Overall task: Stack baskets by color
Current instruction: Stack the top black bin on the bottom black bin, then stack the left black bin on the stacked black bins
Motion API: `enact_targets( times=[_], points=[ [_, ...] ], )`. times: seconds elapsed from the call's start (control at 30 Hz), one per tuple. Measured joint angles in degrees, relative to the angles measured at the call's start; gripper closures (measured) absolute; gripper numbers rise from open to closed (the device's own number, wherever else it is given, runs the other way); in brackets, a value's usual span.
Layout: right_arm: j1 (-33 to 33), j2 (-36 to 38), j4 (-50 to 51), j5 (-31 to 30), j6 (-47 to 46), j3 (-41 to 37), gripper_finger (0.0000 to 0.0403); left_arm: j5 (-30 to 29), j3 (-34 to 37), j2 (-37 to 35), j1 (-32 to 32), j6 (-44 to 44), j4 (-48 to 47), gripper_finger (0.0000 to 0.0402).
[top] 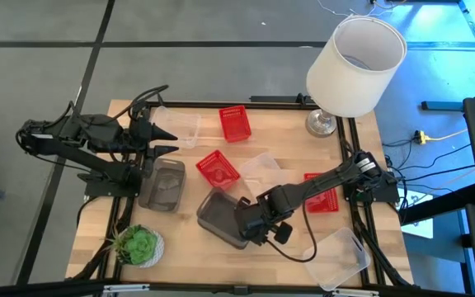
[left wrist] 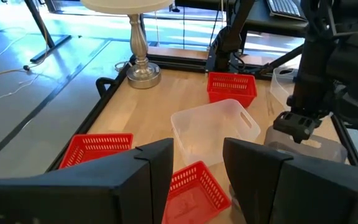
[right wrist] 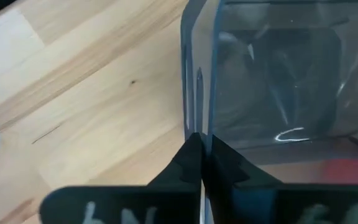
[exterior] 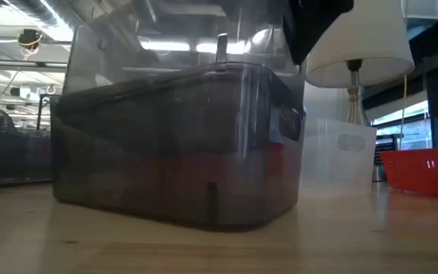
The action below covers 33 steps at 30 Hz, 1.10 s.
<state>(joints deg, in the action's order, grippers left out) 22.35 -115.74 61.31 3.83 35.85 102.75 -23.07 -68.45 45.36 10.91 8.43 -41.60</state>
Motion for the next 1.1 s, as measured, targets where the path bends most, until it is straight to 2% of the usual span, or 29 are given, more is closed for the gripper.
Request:
enact_targets(
  times=[0.13, 0.3, 0.53, 0.77, 1.0, 1.1],
  points=[
    [0.0, 0.0, -0.3, -4.4, -4.1, -0.1, 0.037, 0.0, 0.0, 0.0, 0.0, 0.0, 0.0, 0.0269],
    [0.0, 0.0, -1.0, -6.4, -4.4, -0.1, 0.0339, 0.0, 0.0, 0.0, 0.0, 0.0, 0.0, 0.0269],
    [0.0, 0.0, -1.1, -6.4, -7.3, -0.1, 0.0292, 0.0, 0.0, 0.0, 0.0, 0.0, 0.0, 0.0269],
    [0.2, 0.1, -0.6, -5.8, -10.3, 1.5, 0.0285, 0.0, 0.0, 0.0, 0.0, 0.0, 0.0, 0.0269],
    [-0.1, 0.4, 0.7, -1.4, -21.1, 8.7, 0.0285, 1.6, 0.0, 0.0, 0.0, 4.8, 0.3, 0.0269],
    [-0.1, 0.4, 1.8, -1.2, -24.5, 13.0, 0.0285, 2.9, 0.0, 0.0, 0.0, 3.6, 0.3, 0.0269]
  ],
)
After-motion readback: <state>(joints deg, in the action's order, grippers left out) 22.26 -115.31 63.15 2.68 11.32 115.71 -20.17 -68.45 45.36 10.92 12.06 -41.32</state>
